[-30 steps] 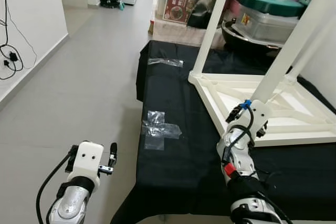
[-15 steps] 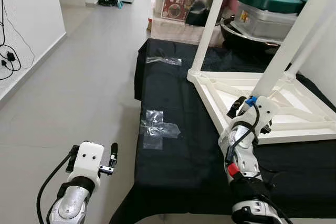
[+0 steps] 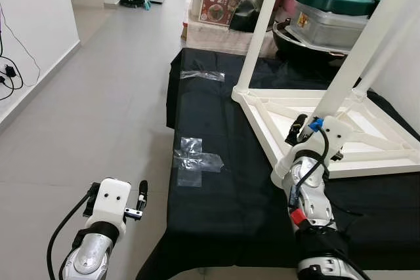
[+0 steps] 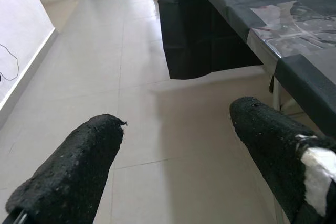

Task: Building children table

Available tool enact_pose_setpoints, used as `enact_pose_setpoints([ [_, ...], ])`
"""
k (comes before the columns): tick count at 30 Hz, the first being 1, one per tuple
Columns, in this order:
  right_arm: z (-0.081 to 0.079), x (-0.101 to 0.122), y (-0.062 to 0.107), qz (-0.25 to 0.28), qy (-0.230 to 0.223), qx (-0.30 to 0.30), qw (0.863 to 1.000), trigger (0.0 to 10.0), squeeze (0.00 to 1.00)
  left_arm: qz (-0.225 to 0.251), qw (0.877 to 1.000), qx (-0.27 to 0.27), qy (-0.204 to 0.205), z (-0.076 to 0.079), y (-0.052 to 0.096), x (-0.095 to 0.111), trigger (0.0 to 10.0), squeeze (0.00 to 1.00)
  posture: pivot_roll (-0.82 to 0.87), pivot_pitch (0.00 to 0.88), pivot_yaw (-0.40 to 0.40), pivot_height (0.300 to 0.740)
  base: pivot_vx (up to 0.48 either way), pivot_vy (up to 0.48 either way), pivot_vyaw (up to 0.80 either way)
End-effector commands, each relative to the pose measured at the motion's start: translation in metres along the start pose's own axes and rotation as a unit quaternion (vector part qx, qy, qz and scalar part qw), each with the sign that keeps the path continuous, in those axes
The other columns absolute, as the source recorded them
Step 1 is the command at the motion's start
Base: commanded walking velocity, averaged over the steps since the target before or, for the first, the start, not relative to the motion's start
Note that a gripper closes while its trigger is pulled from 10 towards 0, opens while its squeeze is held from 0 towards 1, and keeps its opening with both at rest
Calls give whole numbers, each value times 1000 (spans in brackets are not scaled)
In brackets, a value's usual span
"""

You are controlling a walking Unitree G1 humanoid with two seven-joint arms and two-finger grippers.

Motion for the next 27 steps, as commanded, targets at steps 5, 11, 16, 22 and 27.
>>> enact_pose_setpoints([
  [5,0,2,0,-5,28,39,999,10000,0,-3,1000,-11,-1,5,0,-3,10000,0,141,0,-150,740,0,0,0],
  [11,0,4,-3,-6,39,63,997,10000,0,-3,1000,-12,-1,6,0,-3,10000,0,137,0,-148,740,0,0,0],
  [16,4,10,-12,-8,53,101,993,10000,0,-3,1000,-14,0,7,-1,-4,10000,0,130,0,-146,740,0,0,0],
  [22,10,15,-17,-9,60,108,992,10000,0,-3,1000,-15,1,8,-1,-5,10000,0,126,0,-144,740,0,0,0],
  [27,12,17,-20,-14,61,126,990,10000,0,-5,1000,-16,0,7,-1,-6,10000,0,125,0,-142,740,0,0,0],
])
Point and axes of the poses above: a point about 5 cm out from each wrist's last joint towards the gripper, its own y axis pointing back from the gripper into the wrist, its own x axis along the axis of the wrist's last joint, z = x × y, the point moved 3 cm from there along -y, pointing out of the wrist towards the gripper, and after that the axes turned 1 degree about y, right-handed, at the moved point
